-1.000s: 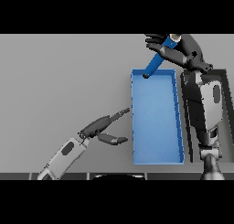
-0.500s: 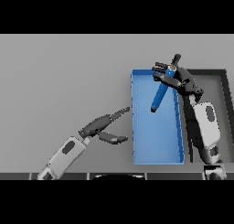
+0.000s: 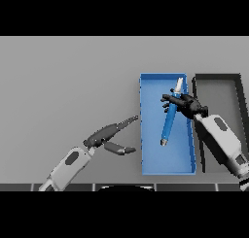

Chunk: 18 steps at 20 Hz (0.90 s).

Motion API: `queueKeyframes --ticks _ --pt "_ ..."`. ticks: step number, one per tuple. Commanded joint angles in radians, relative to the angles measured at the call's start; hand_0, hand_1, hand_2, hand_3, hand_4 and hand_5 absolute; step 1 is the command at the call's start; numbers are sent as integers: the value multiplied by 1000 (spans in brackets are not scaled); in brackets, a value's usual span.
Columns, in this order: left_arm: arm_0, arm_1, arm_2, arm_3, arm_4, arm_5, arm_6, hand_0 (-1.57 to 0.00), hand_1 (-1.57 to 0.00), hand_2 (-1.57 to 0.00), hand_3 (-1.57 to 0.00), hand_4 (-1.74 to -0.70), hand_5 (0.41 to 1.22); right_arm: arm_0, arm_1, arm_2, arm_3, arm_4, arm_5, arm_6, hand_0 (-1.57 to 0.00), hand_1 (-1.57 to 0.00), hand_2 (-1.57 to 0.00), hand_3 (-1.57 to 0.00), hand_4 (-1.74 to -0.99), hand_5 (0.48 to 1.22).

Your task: Pick up the blue pipe and place it into the blue bin.

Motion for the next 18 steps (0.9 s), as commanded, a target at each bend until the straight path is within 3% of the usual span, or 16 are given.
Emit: queueKeyframes --ticks 1,4,7,10,13,15,18 --pt "0 2 3 3 3 -1 10 1 1 1 1 -888 453 -29 -27 52 3 -21 24 0 -534 -477 -456 -367 -1285 1141" --pt "-7 -4 8 8 9 0 17 1 1 1 1 -893 454 -62 -50 119 15 22 54 0 -273 -244 -233 -187 -1179 975" --pt "-4 -6 5 6 7 2 13 1 1 1 1 -897 450 -77 -51 186 23 123 88 -29 -139 -124 -119 -95 -1131 857" --pt "-7 -16 -1 15 -4 9 14 1 1 1 1 -905 455 -85 -48 197 50 160 88 -57 -71 -63 -60 -48 -1125 764" --pt "-11 -22 7 28 3 10 17 1 1 1 1 -914 459 -93 -38 201 81 181 82 -71 -36 -32 -30 -24 -1122 705" --pt "-6 -14 9 36 2 3 -9 1 1 1 1 -915 462 -86 -41 194 67 169 81 -79 -23 -20 -19 -15 -1119 695" --pt "-13 -27 7 34 7 7 11 1 1 1 1 -922 466 -91 -52 192 66 171 86 -71 -11 -10 -9 -7 -1132 675"
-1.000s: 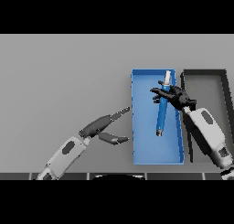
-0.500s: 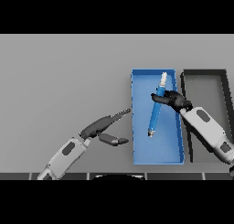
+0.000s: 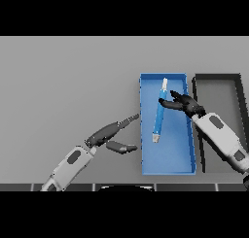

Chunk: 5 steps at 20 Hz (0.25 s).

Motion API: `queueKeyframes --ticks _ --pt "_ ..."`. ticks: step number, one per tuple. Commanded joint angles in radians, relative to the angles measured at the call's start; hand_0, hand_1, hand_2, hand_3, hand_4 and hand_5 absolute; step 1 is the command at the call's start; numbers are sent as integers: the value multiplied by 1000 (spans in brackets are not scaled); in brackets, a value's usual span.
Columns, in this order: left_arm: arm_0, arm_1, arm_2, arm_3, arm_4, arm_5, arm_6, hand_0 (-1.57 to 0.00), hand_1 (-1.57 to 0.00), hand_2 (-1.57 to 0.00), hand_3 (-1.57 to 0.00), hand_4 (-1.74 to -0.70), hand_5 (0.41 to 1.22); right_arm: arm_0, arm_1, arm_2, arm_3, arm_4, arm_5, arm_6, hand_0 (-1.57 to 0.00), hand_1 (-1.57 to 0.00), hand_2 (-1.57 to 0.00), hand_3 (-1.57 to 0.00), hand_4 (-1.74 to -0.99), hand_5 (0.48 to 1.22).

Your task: Pick up the blue pipe and place it into the blue bin.

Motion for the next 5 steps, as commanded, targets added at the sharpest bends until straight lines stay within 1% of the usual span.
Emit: queueKeyframes --ticks 1,2,3,4,5 --pt "4 2 0 -2 2 -2 -11 1 1 1 1 -920 464 4 -3 -1 -9 -3 2 -4 -9 -8 -7 -6 -1129 672" --pt "15 11 1 -13 7 -7 -25 1 1 1 1 -920 467 11 -1 3 -6 1 7 -13 -9 -8 -7 -6 -1129 673" --pt "17 13 -5 -14 -2 -6 -26 1 1 1 1 -920 467 10 -4 0 -5 -5 13 -9 -9 -8 -7 -6 -1129 674" --pt "9 2 -7 -3 -6 0 -9 1 1 1 1 -920 469 1 1 -2 -1 -5 25 -18 -9 -8 -7 -6 -1129 678" --pt "0 2 3 7 2 -4 -9 1 1 1 1 -920 468 3 6 -3 4 -8 22 -21 -9 -8 -7 -6 -1129 677"
